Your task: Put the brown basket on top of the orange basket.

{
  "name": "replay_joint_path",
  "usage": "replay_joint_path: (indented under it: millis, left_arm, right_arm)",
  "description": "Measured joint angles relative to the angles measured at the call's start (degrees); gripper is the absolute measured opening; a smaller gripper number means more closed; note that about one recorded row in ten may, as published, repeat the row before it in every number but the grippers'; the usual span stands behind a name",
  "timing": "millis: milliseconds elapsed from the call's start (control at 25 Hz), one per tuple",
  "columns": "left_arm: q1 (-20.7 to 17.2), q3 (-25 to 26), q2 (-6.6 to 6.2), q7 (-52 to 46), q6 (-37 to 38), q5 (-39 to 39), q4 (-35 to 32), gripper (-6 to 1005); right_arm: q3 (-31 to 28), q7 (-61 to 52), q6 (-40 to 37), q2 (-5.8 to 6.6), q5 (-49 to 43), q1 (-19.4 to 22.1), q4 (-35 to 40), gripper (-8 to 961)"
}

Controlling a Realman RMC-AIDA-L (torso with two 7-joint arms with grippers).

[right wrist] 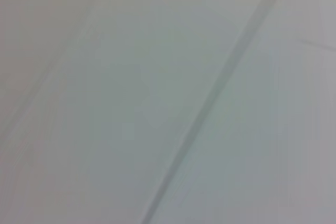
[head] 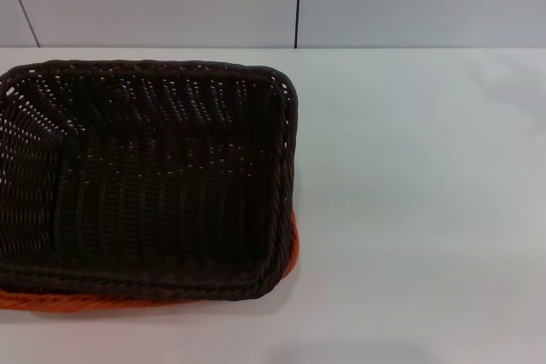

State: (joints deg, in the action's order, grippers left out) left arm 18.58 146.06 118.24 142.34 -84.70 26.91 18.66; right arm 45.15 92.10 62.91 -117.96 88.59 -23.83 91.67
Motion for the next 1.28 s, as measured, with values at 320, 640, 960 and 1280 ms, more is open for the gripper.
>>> replay_joint_path:
  millis: [320,640,960,1280]
  left_arm:
    - [-0.5,0.0,-0.16,-1.8,1.7,-0.1,-1.1,765]
    - [-1.4,-0.2,-0.29,-3.7,1.6,0.0,-0.8,765]
    - [-0.9,-0.7,-0.3,-3.5,2.1,0.5,0.0,765]
    - [-1.0,-0.8,-0.3,-3.7,2.2,0.6,0.0,765]
  right_arm:
    - [-3.8,2.0,-1.6,0.39,4.4,5.6,-5.1,562]
    - [-7.7,4.2,-0.7,-0.16,11.2,6.6,-15.7,710]
    - [-10.9,14.7,0.7,-0.25,14.2,6.6,-25.6,711]
    - [-18.9,32.3,2.9,-0.25,19.4,6.5,-41.6,710]
